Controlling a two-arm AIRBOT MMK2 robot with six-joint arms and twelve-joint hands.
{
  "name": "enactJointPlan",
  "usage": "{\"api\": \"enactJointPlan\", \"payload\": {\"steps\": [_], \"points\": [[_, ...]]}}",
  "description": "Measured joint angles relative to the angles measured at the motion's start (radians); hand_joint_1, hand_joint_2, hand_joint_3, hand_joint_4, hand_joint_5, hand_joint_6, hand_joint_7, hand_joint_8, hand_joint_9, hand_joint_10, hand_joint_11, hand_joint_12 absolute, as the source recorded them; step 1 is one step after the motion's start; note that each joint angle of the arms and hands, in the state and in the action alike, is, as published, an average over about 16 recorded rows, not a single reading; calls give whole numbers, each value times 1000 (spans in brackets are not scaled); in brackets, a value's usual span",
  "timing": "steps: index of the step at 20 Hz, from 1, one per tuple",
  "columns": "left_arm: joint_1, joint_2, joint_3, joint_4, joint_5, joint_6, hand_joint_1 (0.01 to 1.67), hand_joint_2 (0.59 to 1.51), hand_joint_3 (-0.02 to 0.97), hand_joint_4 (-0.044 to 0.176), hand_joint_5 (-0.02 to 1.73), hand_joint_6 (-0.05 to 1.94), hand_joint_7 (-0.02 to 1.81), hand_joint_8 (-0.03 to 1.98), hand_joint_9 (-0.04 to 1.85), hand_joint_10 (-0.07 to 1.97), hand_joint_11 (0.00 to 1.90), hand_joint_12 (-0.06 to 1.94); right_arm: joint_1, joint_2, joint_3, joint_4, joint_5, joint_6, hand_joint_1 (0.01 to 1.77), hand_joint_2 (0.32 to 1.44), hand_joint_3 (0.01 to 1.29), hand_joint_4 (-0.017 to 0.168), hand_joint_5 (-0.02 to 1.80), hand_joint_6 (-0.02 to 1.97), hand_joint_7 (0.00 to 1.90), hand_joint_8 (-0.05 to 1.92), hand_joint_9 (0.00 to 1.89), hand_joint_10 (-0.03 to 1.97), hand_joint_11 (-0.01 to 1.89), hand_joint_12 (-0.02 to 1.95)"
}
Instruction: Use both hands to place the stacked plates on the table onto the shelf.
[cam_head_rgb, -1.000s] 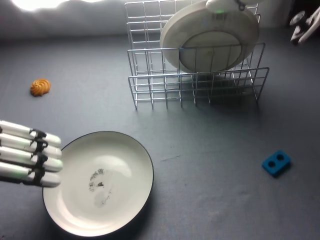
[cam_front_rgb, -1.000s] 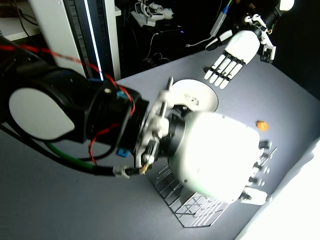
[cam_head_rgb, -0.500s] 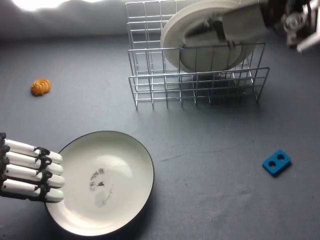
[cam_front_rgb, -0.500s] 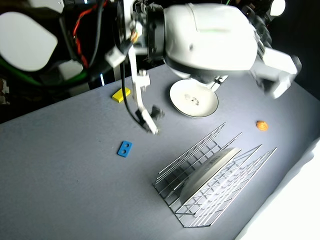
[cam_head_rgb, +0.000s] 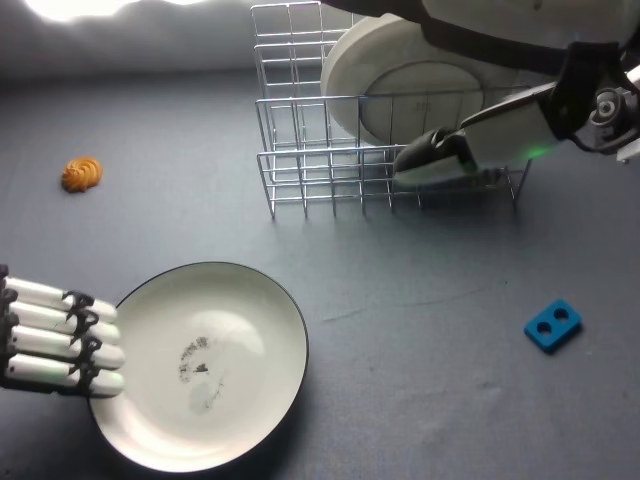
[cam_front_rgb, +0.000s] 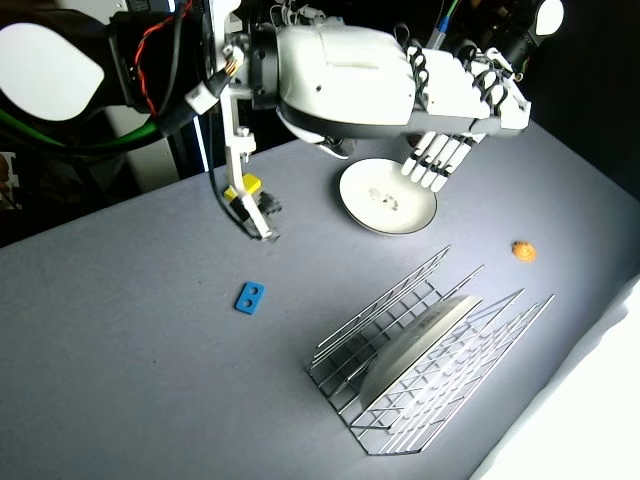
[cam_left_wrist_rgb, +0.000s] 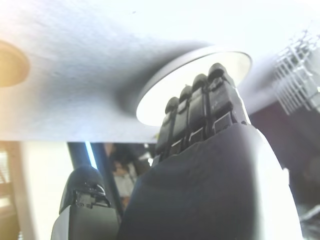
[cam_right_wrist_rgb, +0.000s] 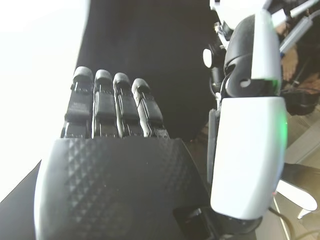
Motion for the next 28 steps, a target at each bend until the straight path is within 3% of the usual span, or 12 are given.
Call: {"api": "enactJointPlan", "payload": {"steps": [6,18,28], "points": [[34,2,-20,-16,19,3,22,1081,20,-2,21,-5,16,-4,18,7,14,-17,-14,7,-15,0,4,-6,1152,875,14,5,20,12,12,15,23,11,11,3],[122,9,-88,-57,74,5,22,1083,20,-9,-3,-24,19,-6,18,3,15,-22,-41,6,-15,-8,19,-15,1226,902,14,5,14,11,13,15,22,11,12,3],[185,13,-138,-119,99,6,21,1097,20,-11,-13,-30,19,-9,14,2,15,-21,-144,-96,2,31,62,-252,1194,930,14,5,15,12,12,14,22,11,12,3]]}}
